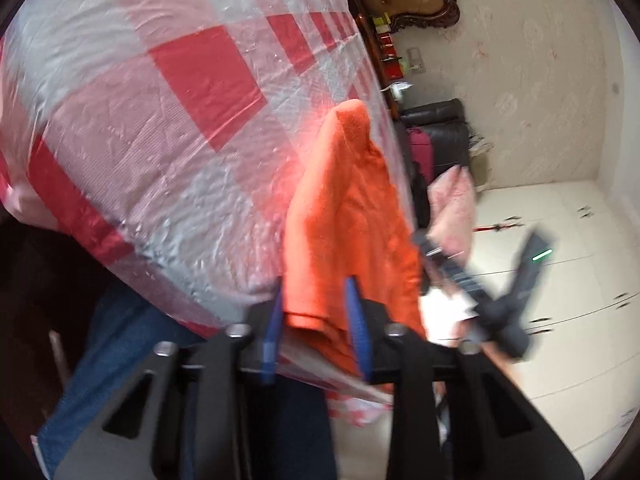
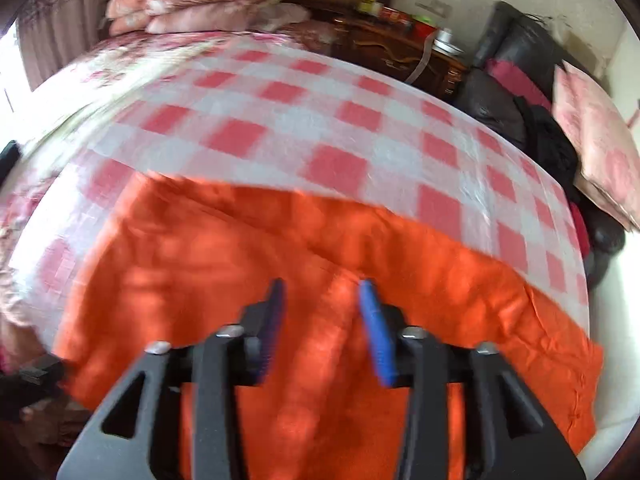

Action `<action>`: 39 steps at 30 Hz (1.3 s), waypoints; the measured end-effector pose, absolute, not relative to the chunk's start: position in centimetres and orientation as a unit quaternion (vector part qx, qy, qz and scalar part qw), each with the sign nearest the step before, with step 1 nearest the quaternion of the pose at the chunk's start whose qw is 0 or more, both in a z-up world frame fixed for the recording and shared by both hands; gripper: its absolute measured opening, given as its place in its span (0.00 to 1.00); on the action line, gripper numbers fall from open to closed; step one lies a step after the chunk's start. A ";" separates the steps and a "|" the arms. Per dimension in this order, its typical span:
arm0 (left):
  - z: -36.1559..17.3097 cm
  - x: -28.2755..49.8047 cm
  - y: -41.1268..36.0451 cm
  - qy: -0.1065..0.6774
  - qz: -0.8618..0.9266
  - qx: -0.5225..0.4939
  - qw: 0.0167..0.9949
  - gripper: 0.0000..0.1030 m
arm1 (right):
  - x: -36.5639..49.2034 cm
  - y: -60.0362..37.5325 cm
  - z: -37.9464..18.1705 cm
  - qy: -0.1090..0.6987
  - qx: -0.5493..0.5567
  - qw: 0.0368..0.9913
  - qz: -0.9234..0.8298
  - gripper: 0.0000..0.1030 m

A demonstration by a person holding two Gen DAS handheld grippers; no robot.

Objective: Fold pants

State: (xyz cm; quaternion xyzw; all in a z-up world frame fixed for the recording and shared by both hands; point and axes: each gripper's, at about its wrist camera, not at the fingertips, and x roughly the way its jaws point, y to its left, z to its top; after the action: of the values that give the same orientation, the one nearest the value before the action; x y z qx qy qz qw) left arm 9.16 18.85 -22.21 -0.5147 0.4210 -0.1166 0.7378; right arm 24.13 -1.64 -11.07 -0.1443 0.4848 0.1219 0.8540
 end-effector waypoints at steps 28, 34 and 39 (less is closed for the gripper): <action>-11.2 6.7 6.6 0.332 -0.035 -0.065 0.941 0.07 | 25.0 14.5 -11.1 0.594 -0.298 0.726 0.179 0.71; -10.1 5.9 6.6 0.319 -0.045 -0.066 0.944 0.07 | 24.9 13.4 -12.7 0.603 -0.314 0.710 0.185 0.06; -7.1 6.0 11.0 0.292 -0.028 -0.118 0.949 0.07 | 26.5 12.7 -8.5 0.600 -0.231 0.730 0.232 0.05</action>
State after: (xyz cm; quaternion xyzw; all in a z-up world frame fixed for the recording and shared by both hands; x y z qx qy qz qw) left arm 6.01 11.01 -7.13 -0.1179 0.2916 -0.0285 0.9488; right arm 26.50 12.73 -8.54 -0.2311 0.5998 0.2319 0.7301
